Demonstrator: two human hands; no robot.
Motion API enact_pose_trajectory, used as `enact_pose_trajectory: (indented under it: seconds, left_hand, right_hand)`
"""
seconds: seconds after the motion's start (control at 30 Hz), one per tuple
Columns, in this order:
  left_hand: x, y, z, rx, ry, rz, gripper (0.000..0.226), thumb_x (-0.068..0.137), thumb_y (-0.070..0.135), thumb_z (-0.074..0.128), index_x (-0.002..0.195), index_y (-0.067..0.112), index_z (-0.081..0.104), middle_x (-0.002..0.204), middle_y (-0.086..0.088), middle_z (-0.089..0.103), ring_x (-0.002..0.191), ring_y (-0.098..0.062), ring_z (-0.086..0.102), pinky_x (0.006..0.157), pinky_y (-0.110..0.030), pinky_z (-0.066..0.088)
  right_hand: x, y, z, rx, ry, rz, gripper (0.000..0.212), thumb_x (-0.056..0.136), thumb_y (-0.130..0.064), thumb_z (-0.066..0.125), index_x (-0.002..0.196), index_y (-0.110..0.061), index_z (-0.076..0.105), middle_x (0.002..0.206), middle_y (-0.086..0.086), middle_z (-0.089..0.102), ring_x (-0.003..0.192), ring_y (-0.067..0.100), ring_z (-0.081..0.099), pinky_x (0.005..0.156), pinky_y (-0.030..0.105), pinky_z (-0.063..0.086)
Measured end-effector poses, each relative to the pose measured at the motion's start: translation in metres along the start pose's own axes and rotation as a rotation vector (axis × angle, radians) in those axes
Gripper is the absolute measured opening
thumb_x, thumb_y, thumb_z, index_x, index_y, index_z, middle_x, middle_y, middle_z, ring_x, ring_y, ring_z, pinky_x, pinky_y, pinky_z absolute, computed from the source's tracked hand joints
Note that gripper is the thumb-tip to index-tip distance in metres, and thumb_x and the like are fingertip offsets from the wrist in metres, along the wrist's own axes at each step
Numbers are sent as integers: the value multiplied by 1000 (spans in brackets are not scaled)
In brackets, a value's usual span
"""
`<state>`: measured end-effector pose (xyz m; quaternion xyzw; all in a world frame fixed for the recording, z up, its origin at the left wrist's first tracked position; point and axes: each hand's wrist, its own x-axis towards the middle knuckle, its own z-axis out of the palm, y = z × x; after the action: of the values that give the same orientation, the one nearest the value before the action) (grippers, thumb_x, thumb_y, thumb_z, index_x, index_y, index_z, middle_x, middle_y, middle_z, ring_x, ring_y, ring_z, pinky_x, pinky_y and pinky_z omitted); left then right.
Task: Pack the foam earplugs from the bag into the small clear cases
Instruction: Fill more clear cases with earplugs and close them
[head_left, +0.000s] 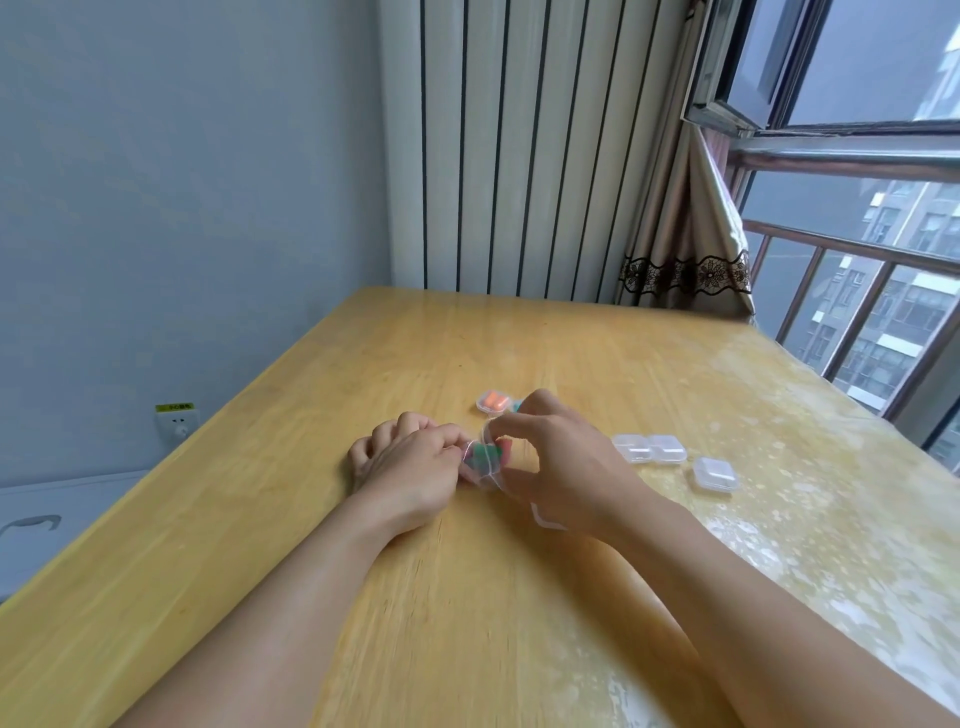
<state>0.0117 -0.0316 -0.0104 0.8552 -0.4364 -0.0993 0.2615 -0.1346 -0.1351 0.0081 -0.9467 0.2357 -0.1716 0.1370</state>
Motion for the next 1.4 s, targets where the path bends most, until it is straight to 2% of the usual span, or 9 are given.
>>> enact_pose_trajectory:
  seconds: [0.23,0.4,0.57,0.73,0.83,0.97,1.2,1.3,1.4]
  left_hand:
    - [0,1,0,0,21,-35,20,101,35,41,98,45,58,135,15,42,136,-12,28,118,-37,9]
    - [1,1,0,-12,22,-49,12,98,34,43,101,42,52,138,14,43,136,-12,28,116,-35,10]
    - [3,0,0,-21,13,-57,10,96,33,47,95,41,53,139,15,44,136,-12,29,116,-34,11]
    - [1,2,-5,-105,34,-58,34,97,52,34,95,39,66,133,14,48,131,-15,34,112,-35,15]
    - [-3,3,-7,-278,44,-10,51,71,77,41,86,36,67,115,21,50,117,-10,41,102,-33,21]
    - [-3,3,-1,-227,209,65,18,76,49,72,76,32,67,103,16,60,94,-3,58,103,-36,31]
    - [-7,1,1,-323,277,232,18,77,23,77,75,28,60,73,16,61,57,-11,53,73,-36,47]
    - [-7,4,2,-296,274,330,22,77,8,71,72,28,67,75,15,63,67,-6,55,73,-33,45]
    - [-12,9,1,-408,245,319,10,76,23,65,78,30,72,74,10,69,70,-8,61,63,-27,45]
  right_hand:
    - [1,-12,4,20,10,-11,22,88,-48,70,102,-31,70,114,-8,51,88,17,51,73,32,42]
    - [5,-19,-3,-93,-76,-11,24,98,-45,55,111,-32,70,126,-5,52,110,21,50,77,34,39]
    - [7,-28,-3,-301,-102,-26,29,97,-55,52,114,-39,70,137,-3,50,116,25,50,83,40,50]
    - [6,-20,0,-138,-27,-1,14,92,-43,66,94,-33,75,114,-17,49,95,16,49,75,34,46]
    - [8,-7,4,94,28,45,3,83,-32,76,80,-31,75,95,-13,56,84,11,57,77,43,54]
    - [7,2,3,253,15,110,6,83,-30,78,86,-25,78,97,-1,62,87,10,59,82,36,51]
    - [7,3,0,274,6,155,15,91,-28,70,91,-14,77,82,-1,68,75,14,59,75,37,50]
    - [12,2,4,261,8,229,23,90,-27,67,83,-5,73,77,15,70,58,15,50,56,33,43]
    - [14,2,6,260,12,244,25,89,-23,66,78,-1,71,75,20,70,54,15,45,52,30,36]
